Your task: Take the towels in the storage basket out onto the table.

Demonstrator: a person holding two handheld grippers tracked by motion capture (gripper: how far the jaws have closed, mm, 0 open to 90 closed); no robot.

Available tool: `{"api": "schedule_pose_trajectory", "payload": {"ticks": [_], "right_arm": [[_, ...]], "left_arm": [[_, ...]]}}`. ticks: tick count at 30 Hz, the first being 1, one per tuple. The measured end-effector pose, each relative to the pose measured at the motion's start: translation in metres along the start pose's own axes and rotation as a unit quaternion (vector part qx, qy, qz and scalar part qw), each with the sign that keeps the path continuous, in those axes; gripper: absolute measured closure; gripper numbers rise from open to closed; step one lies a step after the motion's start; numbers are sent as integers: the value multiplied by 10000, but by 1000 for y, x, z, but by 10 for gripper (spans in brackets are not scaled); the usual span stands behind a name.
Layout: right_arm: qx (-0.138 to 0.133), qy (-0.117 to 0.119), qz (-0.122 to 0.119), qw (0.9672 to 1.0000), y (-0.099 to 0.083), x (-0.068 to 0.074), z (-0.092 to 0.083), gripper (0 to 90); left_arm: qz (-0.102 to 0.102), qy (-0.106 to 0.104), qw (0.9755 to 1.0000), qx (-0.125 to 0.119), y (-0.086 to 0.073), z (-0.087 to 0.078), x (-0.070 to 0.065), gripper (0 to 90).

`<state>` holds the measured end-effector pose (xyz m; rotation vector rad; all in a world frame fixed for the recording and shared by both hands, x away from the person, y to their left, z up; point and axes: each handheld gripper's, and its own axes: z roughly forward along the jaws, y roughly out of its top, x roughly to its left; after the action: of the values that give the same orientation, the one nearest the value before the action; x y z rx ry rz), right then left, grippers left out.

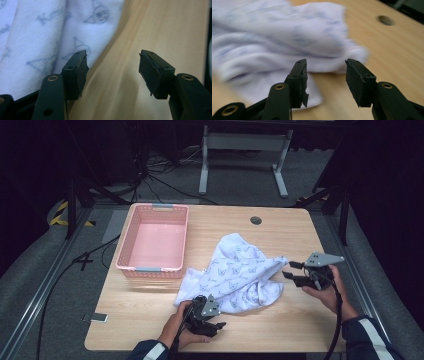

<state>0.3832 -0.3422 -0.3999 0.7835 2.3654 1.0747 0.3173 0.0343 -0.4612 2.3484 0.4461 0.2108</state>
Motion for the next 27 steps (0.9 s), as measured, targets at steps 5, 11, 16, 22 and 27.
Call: {"api": "schedule_pose_trajectory", "payload": {"ticks": [5,11,16,22,27], "right_arm": [[328,1295,-657,9889,-11,47,10,504],[793,1246,-886,9851,-18,71,41,456],[727,1034,-974,9872,-15,74,51,662],[414,1235,-1102,9853,-4,72,29,845],[-616,1466,-845,9836,22,71,-15,846]], "left_arm": [[-282,134,9995,-69,-2,7,13,407],[-289,333,9990,-77,5,15,22,459],[-236,414,9989,-27,10,16,34,709],[46,277,9993,-240,19,-6,27,872],[177,391,9963,-742,35,-39,24,883]]}}
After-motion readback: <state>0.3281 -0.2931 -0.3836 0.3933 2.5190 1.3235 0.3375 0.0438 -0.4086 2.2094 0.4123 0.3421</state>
